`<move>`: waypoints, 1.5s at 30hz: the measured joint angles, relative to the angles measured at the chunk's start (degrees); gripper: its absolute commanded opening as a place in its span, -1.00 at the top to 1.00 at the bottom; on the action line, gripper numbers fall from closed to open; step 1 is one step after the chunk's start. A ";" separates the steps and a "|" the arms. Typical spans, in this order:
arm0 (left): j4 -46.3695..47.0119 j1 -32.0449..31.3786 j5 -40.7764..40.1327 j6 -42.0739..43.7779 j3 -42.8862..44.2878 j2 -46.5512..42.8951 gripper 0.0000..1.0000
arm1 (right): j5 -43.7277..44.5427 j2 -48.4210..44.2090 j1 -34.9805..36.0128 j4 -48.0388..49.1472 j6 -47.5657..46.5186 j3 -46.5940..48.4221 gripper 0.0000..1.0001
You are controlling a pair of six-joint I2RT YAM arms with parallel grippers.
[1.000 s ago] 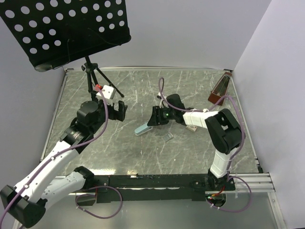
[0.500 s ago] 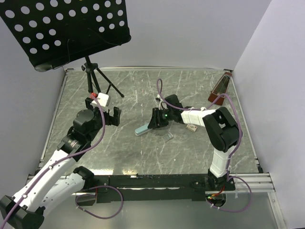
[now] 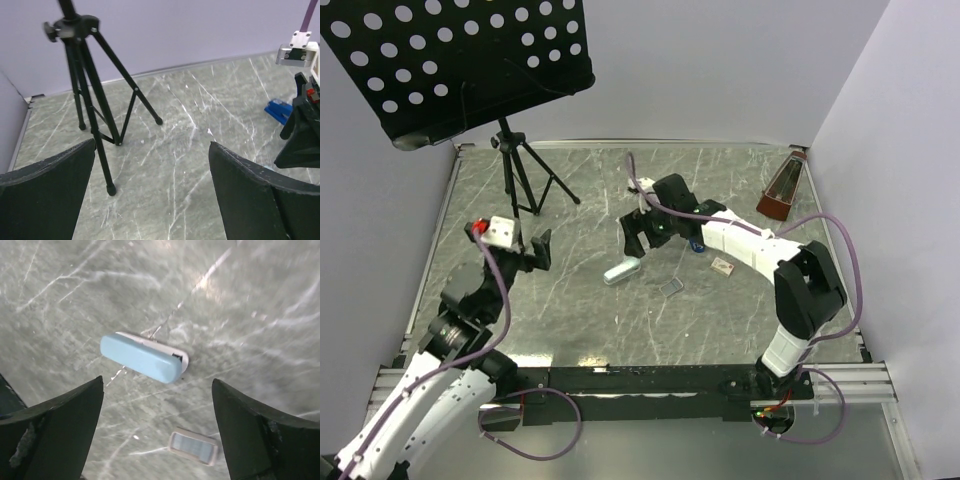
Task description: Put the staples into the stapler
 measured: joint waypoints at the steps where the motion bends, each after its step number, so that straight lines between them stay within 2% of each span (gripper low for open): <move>1: 0.11 0.00 -0.48 0.02 -1.01 -1.77 -0.99 | 0.46 -0.26 0.57 -0.79 -2.25 1.03 -0.99; 10: 1.62 0.00 -1.86 -0.11 -2.69 -7.52 -0.99 | 4.44 3.28 8.02 -12.59 -26.60 9.03 -0.99; 15: 2.05 0.00 -2.05 -0.13 -3.43 -9.18 -0.99 | 6.27 10.86 9.99 -18.05 -34.29 16.15 -0.99; 21: 2.14 0.00 -2.23 -0.11 -3.63 -9.94 -0.99 | 7.43 19.04 10.58 -22.60 -38.42 22.38 -0.91; 24: 2.21 0.00 -2.23 -0.11 -3.63 -10.10 -0.99 | 7.74 22.36 10.99 -24.44 -39.10 25.14 -0.77; 25: 2.23 0.00 -2.23 -0.11 -3.65 -10.10 -0.99 | 7.87 23.32 10.99 -24.92 -39.23 25.97 -0.62; 29: 2.23 0.00 -2.23 -0.11 -3.65 -10.10 -0.99 | 8.28 26.40 11.19 -26.12 -39.50 27.96 -0.26; 31: 2.29 0.00 -2.23 -0.11 -3.82 -10.10 -0.99 | 8.44 26.60 11.19 -26.43 -39.12 27.96 0.04; 33: 2.32 0.00 -2.23 -0.11 -3.98 -10.10 -0.99 | 8.68 26.60 10.99 -25.79 -38.47 27.82 0.10; 39: 2.62 0.00 -2.16 -0.09 -4.31 -9.94 -0.99 | 10.19 24.50 7.39 -21.16 -32.63 23.93 0.61; 45: 3.39 0.00 -2.14 -0.11 -4.31 -9.92 -0.99 | 17.68 22.03 -1.86 -18.69 -22.82 20.59 0.67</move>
